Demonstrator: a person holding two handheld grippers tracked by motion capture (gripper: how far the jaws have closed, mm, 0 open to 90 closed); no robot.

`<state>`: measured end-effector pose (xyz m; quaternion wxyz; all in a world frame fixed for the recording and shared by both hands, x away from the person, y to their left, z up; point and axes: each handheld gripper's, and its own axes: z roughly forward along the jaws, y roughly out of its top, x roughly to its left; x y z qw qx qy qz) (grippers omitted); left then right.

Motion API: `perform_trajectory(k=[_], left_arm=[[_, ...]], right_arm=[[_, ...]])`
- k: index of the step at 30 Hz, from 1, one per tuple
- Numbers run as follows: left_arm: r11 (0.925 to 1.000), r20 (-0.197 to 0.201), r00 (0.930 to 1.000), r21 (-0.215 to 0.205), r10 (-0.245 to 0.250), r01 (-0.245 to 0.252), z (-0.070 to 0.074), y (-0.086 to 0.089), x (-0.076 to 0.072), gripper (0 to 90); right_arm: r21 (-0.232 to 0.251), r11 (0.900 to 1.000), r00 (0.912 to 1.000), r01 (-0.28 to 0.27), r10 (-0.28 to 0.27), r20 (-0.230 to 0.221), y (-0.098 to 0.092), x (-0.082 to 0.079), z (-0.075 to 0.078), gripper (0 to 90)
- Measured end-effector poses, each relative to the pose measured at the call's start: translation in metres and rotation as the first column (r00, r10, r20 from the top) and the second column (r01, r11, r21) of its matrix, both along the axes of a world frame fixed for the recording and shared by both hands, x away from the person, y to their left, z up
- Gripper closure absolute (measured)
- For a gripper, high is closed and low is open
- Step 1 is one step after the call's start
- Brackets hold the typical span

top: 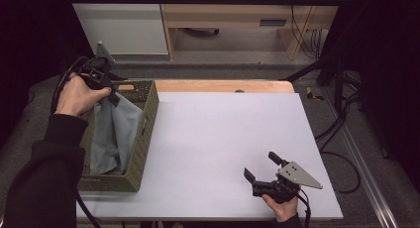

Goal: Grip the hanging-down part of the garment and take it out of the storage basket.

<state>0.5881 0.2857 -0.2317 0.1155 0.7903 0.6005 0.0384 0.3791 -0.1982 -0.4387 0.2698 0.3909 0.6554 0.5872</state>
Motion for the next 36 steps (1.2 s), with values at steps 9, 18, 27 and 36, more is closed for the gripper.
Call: perform_trajectory(k=[9,18,27,36], left_arm=[[1.0000,0.004,1.0000,-0.001,-0.001,0.001,0.004,-0.002,0.000,79.5],[1.0000,0.022,0.9997,-0.005,0.003,-0.003,0.017,-0.003,-0.005,79.5],[1.0000,0.070,0.9975,0.001,-0.010,0.010,0.045,-0.003,-0.016,79.5],[0.9999,0.115,0.9933,0.003,-0.016,0.016,0.072,-0.006,-0.027,79.5]], right_arm=[[0.007,1.000,1.0000,0.006,-0.006,-0.001,-0.001,0.000,0.001,0.3],[0.009,1.000,1.0000,-0.003,0.003,-0.003,-0.001,0.001,0.002,0.3],[0.017,1.000,0.9996,-0.023,0.023,-0.015,0.003,0.001,0.005,0.3],[0.018,0.999,0.9991,-0.044,0.044,0.000,0.010,0.006,0.011,0.3]])
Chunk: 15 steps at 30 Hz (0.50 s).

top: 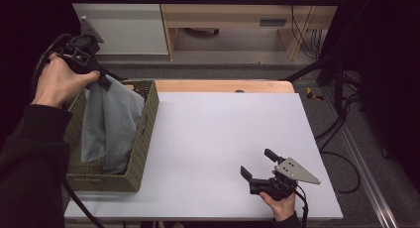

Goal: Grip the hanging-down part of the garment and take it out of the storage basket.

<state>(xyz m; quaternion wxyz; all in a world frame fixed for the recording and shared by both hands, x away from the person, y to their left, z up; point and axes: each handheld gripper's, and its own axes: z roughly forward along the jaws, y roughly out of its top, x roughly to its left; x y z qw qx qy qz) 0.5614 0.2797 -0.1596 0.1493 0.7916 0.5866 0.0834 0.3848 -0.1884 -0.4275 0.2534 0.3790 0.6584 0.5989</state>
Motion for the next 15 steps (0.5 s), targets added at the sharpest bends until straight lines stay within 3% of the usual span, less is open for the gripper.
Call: perform_trajectory(k=[8,15], left_arm=[[1.0000,0.024,0.9997,-0.004,-0.002,0.002,0.016,0.002,-0.008,79.5],[1.0000,0.033,0.9995,-0.007,0.005,-0.004,0.021,0.005,-0.010,79.5]], right_arm=[[0.011,0.999,0.9989,-0.044,0.044,0.016,0.020,0.011,0.012,0.3],[0.024,0.992,0.9924,-0.122,0.122,0.018,0.059,0.029,0.027,1.0]])
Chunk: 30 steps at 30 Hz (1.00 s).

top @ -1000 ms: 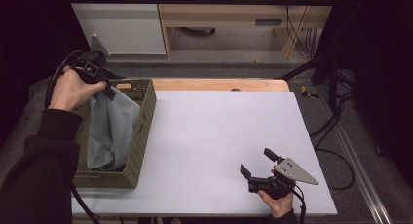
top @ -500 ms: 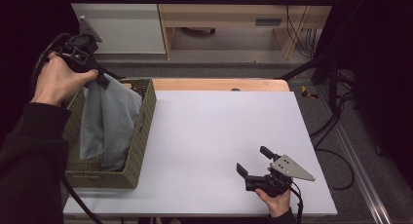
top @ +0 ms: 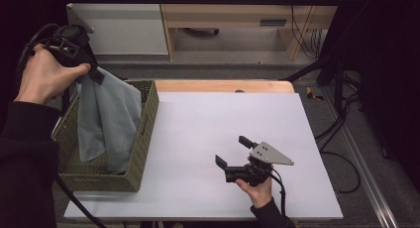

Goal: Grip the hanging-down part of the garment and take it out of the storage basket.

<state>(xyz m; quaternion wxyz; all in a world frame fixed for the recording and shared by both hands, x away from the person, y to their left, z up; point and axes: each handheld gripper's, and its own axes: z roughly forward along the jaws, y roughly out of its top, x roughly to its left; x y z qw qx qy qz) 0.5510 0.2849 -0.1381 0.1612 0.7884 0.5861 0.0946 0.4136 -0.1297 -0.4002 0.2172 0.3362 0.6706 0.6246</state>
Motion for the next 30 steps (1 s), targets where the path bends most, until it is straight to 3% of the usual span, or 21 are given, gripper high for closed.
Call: perform_trajectory(k=[4,8,12,30], left_arm=[[1.0000,-0.004,1.0000,0.001,0.000,0.000,0.000,0.000,0.001,79.5],[1.0000,-0.011,0.9999,0.001,-0.002,0.002,-0.001,0.000,0.001,79.5],[1.0000,-0.017,0.9999,0.007,-0.002,0.002,-0.001,-0.001,0.001,79.5],[0.9997,-0.020,0.9996,0.016,-0.020,0.021,-0.002,-0.009,0.002,79.5]], right_arm=[[0.007,1.000,0.9997,-0.026,0.026,-0.001,0.012,0.006,0.004,1.5],[0.000,0.998,0.9978,-0.066,0.066,-0.003,0.036,0.016,0.010,2.2],[0.023,0.994,0.9939,-0.109,0.110,-0.014,0.057,0.024,0.014,3.5],[-0.006,0.976,0.9757,-0.219,0.219,-0.008,0.142,0.057,0.028,5.1]])
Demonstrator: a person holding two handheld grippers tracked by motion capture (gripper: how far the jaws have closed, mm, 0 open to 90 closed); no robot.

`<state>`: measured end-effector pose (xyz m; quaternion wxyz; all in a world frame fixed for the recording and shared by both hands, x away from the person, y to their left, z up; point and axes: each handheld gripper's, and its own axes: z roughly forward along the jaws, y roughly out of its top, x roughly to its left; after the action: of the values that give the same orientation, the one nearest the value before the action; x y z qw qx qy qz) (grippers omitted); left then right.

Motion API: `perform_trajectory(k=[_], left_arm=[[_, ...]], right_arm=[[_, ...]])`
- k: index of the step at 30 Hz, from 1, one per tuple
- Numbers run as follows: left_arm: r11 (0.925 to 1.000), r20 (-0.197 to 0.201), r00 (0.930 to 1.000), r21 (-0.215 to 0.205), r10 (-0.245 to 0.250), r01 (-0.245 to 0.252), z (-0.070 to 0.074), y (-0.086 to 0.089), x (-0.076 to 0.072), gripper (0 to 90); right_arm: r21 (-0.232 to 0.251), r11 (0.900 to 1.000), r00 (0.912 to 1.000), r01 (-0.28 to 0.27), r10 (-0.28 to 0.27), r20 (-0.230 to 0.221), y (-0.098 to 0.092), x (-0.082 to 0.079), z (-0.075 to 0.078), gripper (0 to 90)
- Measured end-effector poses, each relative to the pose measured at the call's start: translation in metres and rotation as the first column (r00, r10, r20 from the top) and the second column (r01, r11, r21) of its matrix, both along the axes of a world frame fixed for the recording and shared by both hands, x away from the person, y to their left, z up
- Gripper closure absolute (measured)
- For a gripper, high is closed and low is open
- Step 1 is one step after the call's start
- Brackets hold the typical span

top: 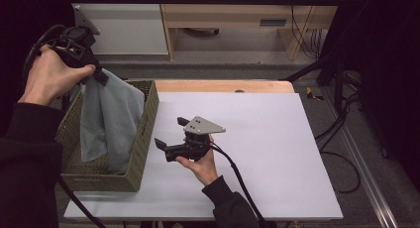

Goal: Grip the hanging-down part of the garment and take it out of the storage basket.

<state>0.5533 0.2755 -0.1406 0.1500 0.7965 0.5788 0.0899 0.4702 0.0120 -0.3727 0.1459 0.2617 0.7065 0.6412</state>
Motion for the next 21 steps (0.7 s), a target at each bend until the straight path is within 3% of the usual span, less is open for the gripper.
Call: perform_trajectory(k=[9,21], left_arm=[[1.0000,-0.003,1.0000,0.004,-0.003,0.003,0.000,-0.002,0.001,79.5],[1.0000,-0.008,1.0000,0.003,0.001,-0.001,-0.001,0.001,0.002,79.5]], right_arm=[[-0.009,1.000,0.9995,-0.025,0.024,-0.020,0.034,0.011,-0.005,7.4],[-0.035,0.999,0.9997,-0.015,0.014,-0.019,0.060,0.028,-0.008,9.0]])
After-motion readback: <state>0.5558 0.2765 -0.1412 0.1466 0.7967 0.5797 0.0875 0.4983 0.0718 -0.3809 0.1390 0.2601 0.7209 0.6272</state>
